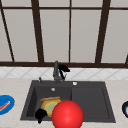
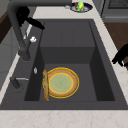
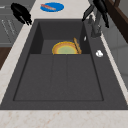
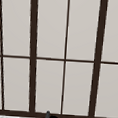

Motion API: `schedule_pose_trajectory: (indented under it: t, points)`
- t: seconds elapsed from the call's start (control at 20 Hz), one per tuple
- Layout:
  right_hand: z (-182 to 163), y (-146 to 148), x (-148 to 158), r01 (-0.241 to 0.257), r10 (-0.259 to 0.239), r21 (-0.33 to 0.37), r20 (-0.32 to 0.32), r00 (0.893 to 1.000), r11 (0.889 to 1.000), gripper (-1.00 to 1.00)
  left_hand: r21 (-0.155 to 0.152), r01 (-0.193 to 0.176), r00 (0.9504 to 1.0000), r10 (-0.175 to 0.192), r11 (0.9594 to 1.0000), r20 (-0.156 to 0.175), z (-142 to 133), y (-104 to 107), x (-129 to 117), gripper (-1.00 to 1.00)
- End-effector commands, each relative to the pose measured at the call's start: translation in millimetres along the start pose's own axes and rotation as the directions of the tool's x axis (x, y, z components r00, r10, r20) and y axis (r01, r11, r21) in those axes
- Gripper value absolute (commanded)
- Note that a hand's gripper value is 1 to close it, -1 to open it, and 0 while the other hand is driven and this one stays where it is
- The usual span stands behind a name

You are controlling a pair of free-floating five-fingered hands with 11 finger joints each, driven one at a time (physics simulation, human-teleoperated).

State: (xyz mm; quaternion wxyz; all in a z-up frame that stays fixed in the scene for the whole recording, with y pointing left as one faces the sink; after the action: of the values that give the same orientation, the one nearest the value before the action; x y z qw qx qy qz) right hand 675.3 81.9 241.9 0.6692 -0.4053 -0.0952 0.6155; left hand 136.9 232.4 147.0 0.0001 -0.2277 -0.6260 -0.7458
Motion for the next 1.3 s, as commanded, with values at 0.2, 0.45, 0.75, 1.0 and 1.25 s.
schedule_pose_trajectory:
  t: [0.2, 0.45, 0.75, 1.0, 1.25]
  points:
    - [17.8, -7.4, -43.4, 0.057, -0.057, 0.002, 0.104, 0.993, 0.998, -1.00, 0.000, 0.000, 1.0000, 0.000, 1.0000, 0.000, 0.0, 0.0, 0.0, 0.00]
    - [26.9, -1.5, -65.7, 0.073, -0.074, 0.014, 0.114, 0.991, 0.997, -1.00, 0.000, 0.000, 1.0000, 0.000, 1.0000, 0.000, 0.0, 0.0, 0.0, 0.00]
    - [30.5, 12.3, -95.6, 0.065, -0.071, 0.045, 0.144, 0.987, 0.997, -1.00, 0.000, 0.000, 1.0000, 0.000, 1.0000, 0.000, 0.0, 0.0, 0.0, 0.00]
    - [40.7, 18.6, -123.1, 0.101, -0.109, 0.055, 0.161, 0.981, 0.993, -1.00, 0.000, 0.000, 1.0000, 0.000, 1.0000, 0.000, 0.0, 0.0, 0.0, 0.00]
    - [47.4, 23.4, -132.5, 0.082, -0.091, 0.064, 0.146, 0.985, 0.995, -1.00, 0.000, 0.000, 1.0000, 0.000, 1.0000, 0.000, 0.0, 0.0, 0.0, 0.00]
